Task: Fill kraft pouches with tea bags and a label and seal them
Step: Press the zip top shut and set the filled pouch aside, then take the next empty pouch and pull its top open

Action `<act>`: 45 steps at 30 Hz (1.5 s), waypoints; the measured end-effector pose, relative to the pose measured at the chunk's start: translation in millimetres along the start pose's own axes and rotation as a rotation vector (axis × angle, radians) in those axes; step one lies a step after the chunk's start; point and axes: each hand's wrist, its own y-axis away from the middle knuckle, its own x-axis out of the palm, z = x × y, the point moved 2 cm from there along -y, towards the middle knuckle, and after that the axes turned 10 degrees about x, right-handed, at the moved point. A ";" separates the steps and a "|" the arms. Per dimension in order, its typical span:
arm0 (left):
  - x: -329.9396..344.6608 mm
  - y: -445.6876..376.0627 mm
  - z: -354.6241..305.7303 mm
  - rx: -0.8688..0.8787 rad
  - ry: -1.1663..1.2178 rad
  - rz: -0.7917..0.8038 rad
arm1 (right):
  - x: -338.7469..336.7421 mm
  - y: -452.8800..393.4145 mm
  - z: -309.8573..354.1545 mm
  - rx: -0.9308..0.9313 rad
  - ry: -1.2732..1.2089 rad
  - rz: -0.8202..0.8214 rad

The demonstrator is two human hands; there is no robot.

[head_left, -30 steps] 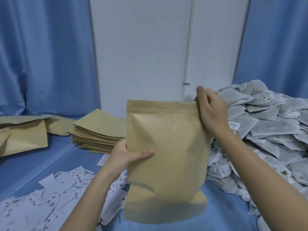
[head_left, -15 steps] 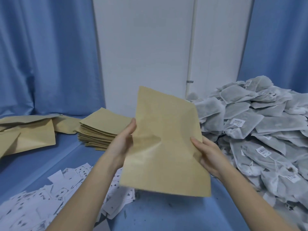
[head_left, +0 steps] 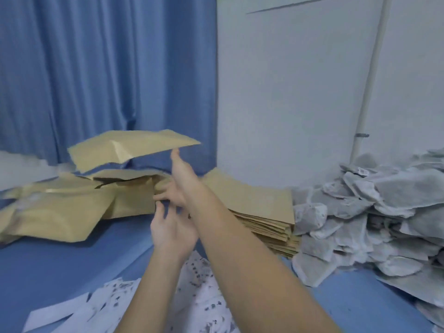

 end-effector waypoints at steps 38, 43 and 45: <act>24.2 6.1 53.7 0.214 -0.965 -0.037 | -145.3 61.1 -78.9 -0.752 1.194 -0.300; 50.0 39.7 34.3 0.642 -1.420 0.295 | -132.1 111.4 -36.5 -0.581 0.231 -0.161; 57.4 53.3 33.0 0.762 -1.572 0.464 | -137.0 133.5 -22.3 -0.588 -0.005 -0.074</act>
